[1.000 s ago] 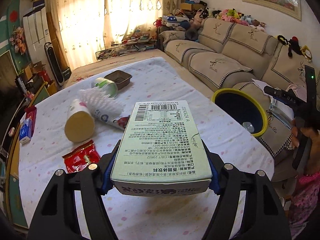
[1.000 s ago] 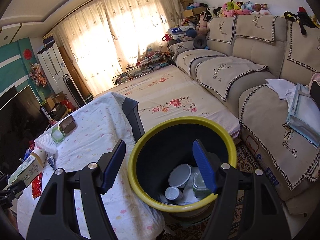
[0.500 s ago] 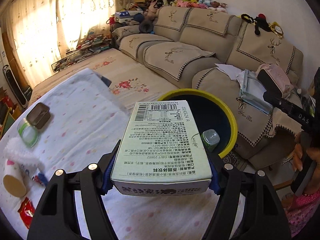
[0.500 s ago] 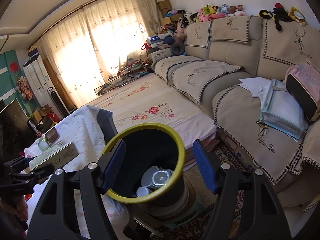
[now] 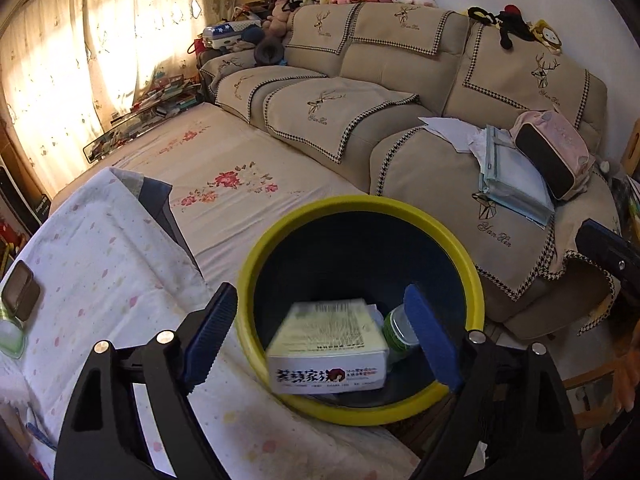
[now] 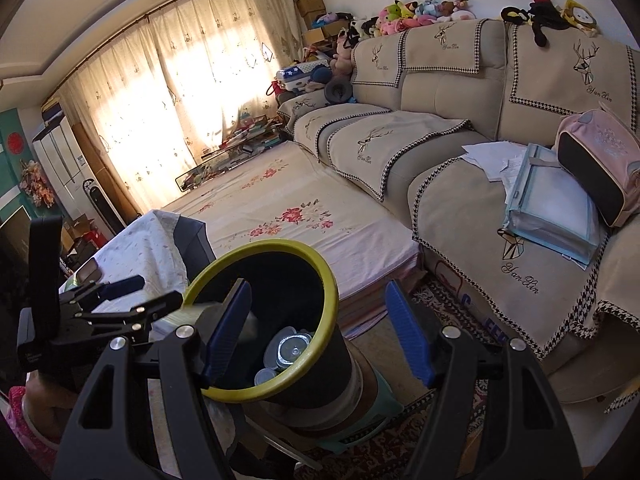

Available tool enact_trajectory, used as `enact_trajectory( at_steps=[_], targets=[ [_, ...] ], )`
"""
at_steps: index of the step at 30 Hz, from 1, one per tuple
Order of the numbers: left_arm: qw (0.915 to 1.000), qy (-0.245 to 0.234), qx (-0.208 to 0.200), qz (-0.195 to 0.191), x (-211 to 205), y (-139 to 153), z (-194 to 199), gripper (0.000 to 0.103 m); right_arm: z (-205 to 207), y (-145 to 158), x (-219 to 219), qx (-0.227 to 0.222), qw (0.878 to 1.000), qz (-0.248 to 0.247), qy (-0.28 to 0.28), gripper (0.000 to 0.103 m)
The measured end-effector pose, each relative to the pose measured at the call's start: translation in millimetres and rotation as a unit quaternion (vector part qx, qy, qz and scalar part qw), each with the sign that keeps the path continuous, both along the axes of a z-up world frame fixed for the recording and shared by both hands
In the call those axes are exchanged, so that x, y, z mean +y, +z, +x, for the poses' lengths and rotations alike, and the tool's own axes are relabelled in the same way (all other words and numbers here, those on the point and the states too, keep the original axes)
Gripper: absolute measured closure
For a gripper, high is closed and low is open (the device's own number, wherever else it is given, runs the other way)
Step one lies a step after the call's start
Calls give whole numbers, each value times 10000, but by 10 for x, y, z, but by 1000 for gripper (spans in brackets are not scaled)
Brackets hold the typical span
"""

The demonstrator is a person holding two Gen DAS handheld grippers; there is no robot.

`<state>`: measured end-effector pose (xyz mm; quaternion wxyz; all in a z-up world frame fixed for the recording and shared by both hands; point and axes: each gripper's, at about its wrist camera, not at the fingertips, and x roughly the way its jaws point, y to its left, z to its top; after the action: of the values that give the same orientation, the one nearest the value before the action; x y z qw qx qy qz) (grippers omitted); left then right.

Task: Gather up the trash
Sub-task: 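Carry the pale green box over the yellow bin and release it, then grasp the white foam mesh net with the right gripper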

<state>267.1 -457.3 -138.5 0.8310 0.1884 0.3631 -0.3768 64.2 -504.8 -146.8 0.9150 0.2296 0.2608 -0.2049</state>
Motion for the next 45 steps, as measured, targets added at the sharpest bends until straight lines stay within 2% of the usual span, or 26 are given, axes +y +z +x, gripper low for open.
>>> enact_trajectory(
  at_steps=[2,5,12,15,18,22,26,29,31,35,40,43,45],
  targets=[
    [9999,23,-19,-138,77,57,15,16,25,-21,12,28,10000,12,31,37],
    [9990,145,-179,-373,403,192,-24,13,81,-61,46,70,9999,48,103,37],
    [9918,815,-405,-895,1545,473,-91,9,290,-109,261,197,9989,47,414,37],
    [9835,1309,-632,-1074,2182,581,-102,8,426,-92,431,254,9977,5,623,37],
    [9731,1773,-1007,-1073,2728,656,-112,6,604,-61,670,294,9951,-43,943,37],
    [9526,2444,-1517,-992,3453,705,-92,5,927,21,1138,319,9875,-191,1529,37],
    [9320,3047,-1721,-942,4095,671,-4,5,1311,117,1722,311,9731,-326,2262,37],
    [9140,3502,-1801,-976,4508,591,35,5,1622,169,2219,305,9540,-399,2954,37],
    [9073,3694,-1690,-1089,4716,534,97,5,1820,193,2558,323,9397,-465,3374,37],
    [9027,3864,-1502,-1148,4862,446,161,5,2106,265,3143,212,9163,-816,3916,37],
    [9035,3859,-1496,-1115,4809,425,154,5,2410,300,3705,129,8843,-1201,4510,39],
    [9061,3823,-1399,-1153,4820,396,170,5,2608,268,3894,203,8769,-1379,4601,41],
    [9072,3809,-1345,-1171,4803,386,171,5,2721,255,3971,238,8763,-1506,4570,45]
  ],
)
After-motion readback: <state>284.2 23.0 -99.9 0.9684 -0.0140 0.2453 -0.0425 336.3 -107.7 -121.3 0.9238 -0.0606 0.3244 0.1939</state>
